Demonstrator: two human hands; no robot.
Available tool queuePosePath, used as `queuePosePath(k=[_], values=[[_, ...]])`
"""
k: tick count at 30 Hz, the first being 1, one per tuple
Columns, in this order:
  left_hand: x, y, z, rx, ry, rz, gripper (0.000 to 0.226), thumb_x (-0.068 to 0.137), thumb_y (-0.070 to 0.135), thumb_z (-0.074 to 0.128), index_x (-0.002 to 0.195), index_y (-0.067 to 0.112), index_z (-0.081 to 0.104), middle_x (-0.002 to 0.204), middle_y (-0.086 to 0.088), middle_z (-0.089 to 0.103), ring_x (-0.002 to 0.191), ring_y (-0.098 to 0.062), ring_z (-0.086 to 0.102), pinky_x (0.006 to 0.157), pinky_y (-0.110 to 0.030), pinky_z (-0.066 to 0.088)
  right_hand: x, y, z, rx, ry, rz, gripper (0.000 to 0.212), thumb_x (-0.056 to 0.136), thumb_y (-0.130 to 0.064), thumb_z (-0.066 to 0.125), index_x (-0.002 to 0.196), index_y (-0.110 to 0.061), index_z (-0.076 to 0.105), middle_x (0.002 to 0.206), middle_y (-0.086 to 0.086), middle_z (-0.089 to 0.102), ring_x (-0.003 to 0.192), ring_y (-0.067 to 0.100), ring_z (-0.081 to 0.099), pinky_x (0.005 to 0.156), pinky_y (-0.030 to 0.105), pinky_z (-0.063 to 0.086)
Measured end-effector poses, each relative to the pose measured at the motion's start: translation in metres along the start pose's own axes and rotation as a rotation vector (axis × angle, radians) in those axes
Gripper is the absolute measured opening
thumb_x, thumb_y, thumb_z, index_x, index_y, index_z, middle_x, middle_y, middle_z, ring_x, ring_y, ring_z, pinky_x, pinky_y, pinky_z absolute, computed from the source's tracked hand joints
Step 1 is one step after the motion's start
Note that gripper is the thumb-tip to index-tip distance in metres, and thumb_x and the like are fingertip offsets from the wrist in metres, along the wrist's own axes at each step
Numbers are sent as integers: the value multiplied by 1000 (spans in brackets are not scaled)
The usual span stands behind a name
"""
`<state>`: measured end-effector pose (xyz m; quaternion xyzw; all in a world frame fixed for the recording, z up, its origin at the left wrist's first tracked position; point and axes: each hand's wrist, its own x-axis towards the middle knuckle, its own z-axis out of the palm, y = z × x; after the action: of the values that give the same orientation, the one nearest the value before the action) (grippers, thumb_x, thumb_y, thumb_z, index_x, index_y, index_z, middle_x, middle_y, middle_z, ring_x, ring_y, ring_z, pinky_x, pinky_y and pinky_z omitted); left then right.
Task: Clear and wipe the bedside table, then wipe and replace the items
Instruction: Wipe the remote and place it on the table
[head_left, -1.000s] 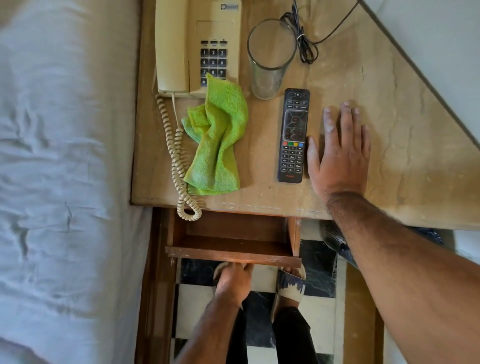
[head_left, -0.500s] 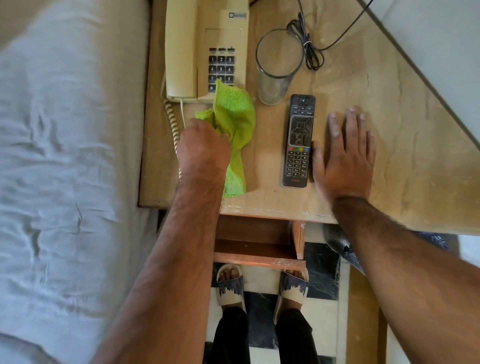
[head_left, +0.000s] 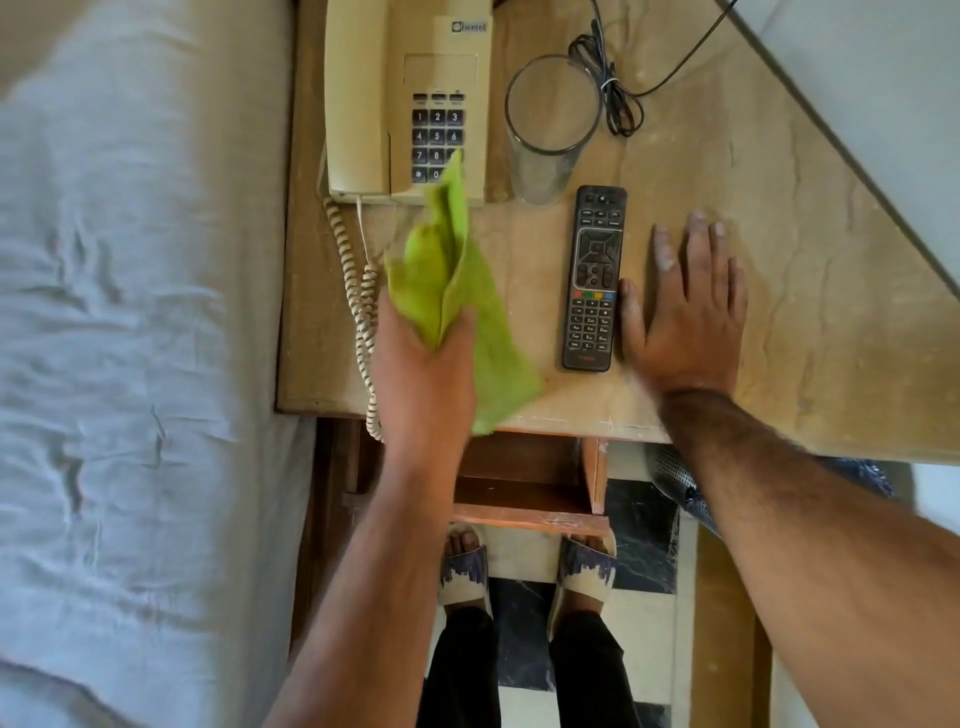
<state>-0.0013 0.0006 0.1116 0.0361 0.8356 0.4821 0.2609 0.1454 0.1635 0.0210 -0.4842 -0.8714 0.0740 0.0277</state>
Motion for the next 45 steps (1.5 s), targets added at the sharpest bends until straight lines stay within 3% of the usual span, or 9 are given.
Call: queuePosePath(k=[8,12,23,25,30,33,36,42,45], values=[[-143,-105,-18,-549,24,-721,54,95,15,72,141,41,59,132,3,74,122,-28,71,107,-64,52,0,-1,2,-42,21,-5,67,109,-50,30,169,-22,22,179,10,14,166,31,14,135,51,13],[-108,-129,0,-649,94,-830,43,105,5,60,141,30,60,132,-3,73,119,-32,70,82,-57,64,-1,-1,4,-53,30,-13,66,110,-49,31,169,-20,23,178,11,15,166,32,14,134,52,15],[-1,-131,53,-893,364,-1287,40,112,12,42,150,1,49,155,-20,53,144,-35,52,89,-36,57,0,0,6,-67,42,-15,65,111,-50,29,169,-21,23,179,10,16,166,31,14,134,52,15],[-16,-119,48,-121,105,-1028,32,110,13,49,140,8,58,135,-11,65,126,-30,62,97,-26,54,0,0,6,-66,43,-12,65,111,-50,29,169,-21,24,179,10,16,166,30,14,134,52,15],[-68,-122,14,-1051,445,-1102,24,105,-1,56,127,8,61,108,-9,71,90,-20,75,76,-23,60,0,0,5,-66,36,-10,66,110,-50,30,169,-21,24,178,10,16,166,30,14,134,52,16],[-96,-132,-4,-899,549,-1152,32,110,19,56,137,2,61,101,-10,70,97,-27,71,93,-40,62,0,1,5,-69,38,-4,66,110,-50,30,169,-21,24,179,10,16,166,30,14,134,52,16],[-88,-129,3,-815,461,-1203,63,110,52,44,153,5,47,146,-19,58,140,-37,54,123,-51,39,0,0,4,-62,41,-6,65,110,-50,30,169,-22,24,178,10,16,166,30,15,134,52,15],[-38,-116,25,-490,568,-1294,59,112,36,40,165,15,25,160,-9,48,148,-31,45,130,-43,27,0,2,5,-53,41,-6,65,110,-50,30,168,-22,25,178,10,17,166,30,15,134,52,16],[-31,-99,32,-840,507,-1266,60,111,55,31,156,19,46,157,-8,51,147,-35,46,126,-52,32,0,0,5,-53,28,-1,65,110,-50,31,168,-22,25,178,10,16,166,30,15,134,52,15]])
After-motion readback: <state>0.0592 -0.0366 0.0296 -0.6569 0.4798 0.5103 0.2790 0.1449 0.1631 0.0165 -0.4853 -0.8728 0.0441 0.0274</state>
